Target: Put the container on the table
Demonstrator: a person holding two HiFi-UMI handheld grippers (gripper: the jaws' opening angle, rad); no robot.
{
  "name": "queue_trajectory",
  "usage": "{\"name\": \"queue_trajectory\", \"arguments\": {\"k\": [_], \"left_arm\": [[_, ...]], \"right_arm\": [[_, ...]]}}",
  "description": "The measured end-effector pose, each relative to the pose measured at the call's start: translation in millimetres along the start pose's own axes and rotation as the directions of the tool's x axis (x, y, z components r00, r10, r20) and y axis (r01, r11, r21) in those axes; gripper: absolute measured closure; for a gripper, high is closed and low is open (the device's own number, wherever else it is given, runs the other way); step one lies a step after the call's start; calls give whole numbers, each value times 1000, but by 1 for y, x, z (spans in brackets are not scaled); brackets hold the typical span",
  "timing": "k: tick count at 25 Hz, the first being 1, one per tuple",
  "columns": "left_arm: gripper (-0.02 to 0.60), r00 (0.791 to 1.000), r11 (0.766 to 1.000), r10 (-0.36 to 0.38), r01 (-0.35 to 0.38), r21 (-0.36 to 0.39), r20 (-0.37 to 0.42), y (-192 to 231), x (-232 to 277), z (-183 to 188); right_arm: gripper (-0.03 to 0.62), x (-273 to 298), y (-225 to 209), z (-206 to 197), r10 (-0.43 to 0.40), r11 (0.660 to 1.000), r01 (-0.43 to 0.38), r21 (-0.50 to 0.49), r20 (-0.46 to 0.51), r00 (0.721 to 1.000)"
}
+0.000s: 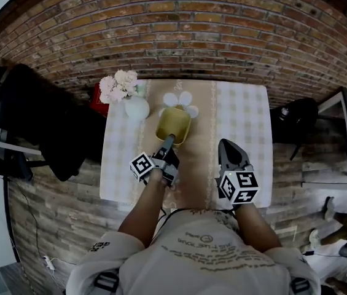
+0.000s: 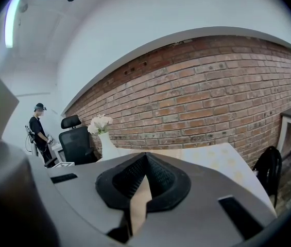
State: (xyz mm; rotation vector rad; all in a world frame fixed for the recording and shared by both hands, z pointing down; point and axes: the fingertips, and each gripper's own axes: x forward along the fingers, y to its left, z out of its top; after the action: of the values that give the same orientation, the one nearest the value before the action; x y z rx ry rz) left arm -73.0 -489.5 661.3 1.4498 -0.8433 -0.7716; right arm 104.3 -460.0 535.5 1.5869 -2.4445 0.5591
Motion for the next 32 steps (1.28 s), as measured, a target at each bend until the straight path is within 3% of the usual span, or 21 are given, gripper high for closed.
{"name": "queue_trajectory", "arguments": {"k": [3,7,12,15,20,23,27,31,32], "left_arm": [[365,1000,1000,-21,21,-23,8,-4,3,0],[365,1000,1000,9,-9,-18,7,4,1,0],[365,993,993,114,-115,22,17,17,-6,2],[347,975,971,219,-220,97,19,28,-14,5],[325,931,912,363,-362,191,33,44,-30,11],[281,882,827,469,-458,325,51,53,-40,15],[250,806,667,584,-548,504,103,59,-53,25],[244,733,509,645,-623,594,217,56,-68,41],[244,722,478,646,-635,607,247,53,-73,45]], "right_arm": [[592,2,-2,-2,7,1000,-7,0,-4,1000],[592,4,-2,-3,19,1000,-19,2,-10,1000],[591,6,-3,0,28,1000,-28,1,-10,1000],[591,6,-4,1,27,1000,-27,2,-5,1000],[591,4,-1,3,34,999,-34,-1,6,999],[591,3,0,4,38,999,-38,0,13,999],[592,1,1,6,41,999,-41,-2,25,999],[591,-2,4,8,52,999,-52,2,35,998],[592,-2,5,8,56,998,-56,2,38,998]]}}
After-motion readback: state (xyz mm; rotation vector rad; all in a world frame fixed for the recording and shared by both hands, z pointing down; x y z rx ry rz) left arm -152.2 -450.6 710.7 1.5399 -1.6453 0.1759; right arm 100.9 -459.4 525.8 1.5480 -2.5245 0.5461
